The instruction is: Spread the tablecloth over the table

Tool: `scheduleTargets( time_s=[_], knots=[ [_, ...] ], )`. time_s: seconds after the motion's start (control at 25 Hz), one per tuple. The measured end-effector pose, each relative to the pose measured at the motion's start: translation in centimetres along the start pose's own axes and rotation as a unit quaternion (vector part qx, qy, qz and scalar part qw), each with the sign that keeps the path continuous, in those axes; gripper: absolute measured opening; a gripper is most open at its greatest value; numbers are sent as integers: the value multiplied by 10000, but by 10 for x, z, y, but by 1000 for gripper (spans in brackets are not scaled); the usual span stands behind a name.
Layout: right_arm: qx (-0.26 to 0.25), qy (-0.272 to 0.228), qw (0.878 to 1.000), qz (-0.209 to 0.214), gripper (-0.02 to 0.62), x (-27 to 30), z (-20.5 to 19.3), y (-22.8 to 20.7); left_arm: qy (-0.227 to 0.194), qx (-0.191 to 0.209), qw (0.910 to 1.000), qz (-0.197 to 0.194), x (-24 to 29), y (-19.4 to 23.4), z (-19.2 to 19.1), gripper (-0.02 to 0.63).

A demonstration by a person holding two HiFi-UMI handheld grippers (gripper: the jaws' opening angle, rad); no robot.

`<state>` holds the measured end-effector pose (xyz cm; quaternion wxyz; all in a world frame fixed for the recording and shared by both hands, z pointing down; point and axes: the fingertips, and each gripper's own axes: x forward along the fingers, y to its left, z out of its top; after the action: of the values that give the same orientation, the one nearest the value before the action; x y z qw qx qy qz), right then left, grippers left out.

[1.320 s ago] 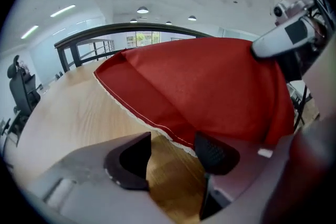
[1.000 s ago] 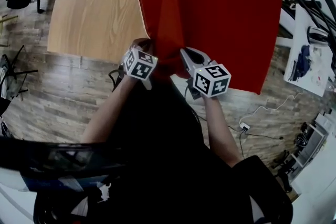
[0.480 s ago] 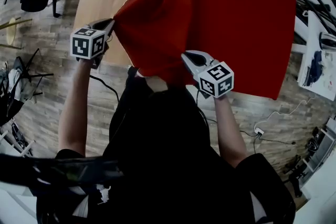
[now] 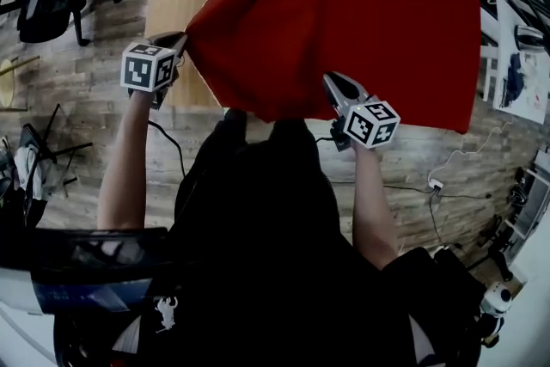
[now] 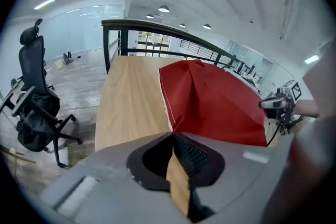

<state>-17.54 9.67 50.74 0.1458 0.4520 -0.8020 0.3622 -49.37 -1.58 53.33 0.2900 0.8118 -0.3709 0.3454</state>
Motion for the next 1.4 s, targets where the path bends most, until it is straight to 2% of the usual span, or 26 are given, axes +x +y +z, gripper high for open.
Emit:
scheduleTargets(
  time_s=[0.04,0.08,0.16,0.24,0.32,0.4,0.48,0.6,0.68,0.8,0.84,0.96,1.04,1.08,1.2,1.24,1.32,1.4],
  knots=[
    [-250,140,9985,-471,14,8,-6,-10,-42,-43,10000,-57,-3,7,2,21],
    [-660,412,9921,-987,9,17,-16,-20,-62,-56,9998,-191,-7,8,7,21],
    [-1340,966,9715,-1703,9,31,-34,-36,3,-15,9978,-662,-22,-4,19,21],
    [-1309,1225,9654,-1891,9,38,-45,-45,148,-124,9932,-1152,-45,-19,24,21],
    [-1145,1384,9645,-1936,9,35,-55,-56,191,-364,9902,-1331,-69,-25,9,21],
    [-1162,1502,9629,-1917,11,30,-62,-66,141,-546,9927,-1069,-81,-14,-22,21],
    [-1149,1498,9658,-1777,12,31,-61,-68,15,-584,9970,-507,-72,9,-46,30],
    [-1333,1476,9639,-1772,15,36,-57,-66,-90,-66,9983,567,-38,34,-50,28],
    [-1393,1469,9615,-1860,15,39,-54,-66,21,136,9954,951,-19,44,-49,25],
    [-1466,1602,9560,-1973,9,39,-52,-68,-58,-191,9963,835,-18,46,-51,25],
    [-1483,1578,9581,-1874,9,42,-50,-64,-48,-308,9968,740,-22,47,-54,24],
    [-1608,1365,9720,-1035,9,59,-47,-19,19,-370,9969,693,-34,53,-67,28],
    [-1811,1358,9725,-549,9,79,-49,16,-34,-356,9960,820,-37,64,-69,26],
    [-1864,1420,9710,-469,9,88,-52,25,-74,-377,9957,848,-37,68,-67,36],
    [-1724,1520,9708,-687,9,97,-61,21,-179,-528,9965,625,-44,56,-64,211],
    [-1668,1495,9716,-757,9,96,-61,18,-179,-513,9973,491,-48,44,-68,228],
    [-1710,1485,9707,-802,9,95,-59,17,-110,-344,9990,280,-56,13,-89,218],
    [-1798,1534,9686,-772,10,96,-59,18,48,-92,9997,219,-58,-20,-120,158]
  ],
)
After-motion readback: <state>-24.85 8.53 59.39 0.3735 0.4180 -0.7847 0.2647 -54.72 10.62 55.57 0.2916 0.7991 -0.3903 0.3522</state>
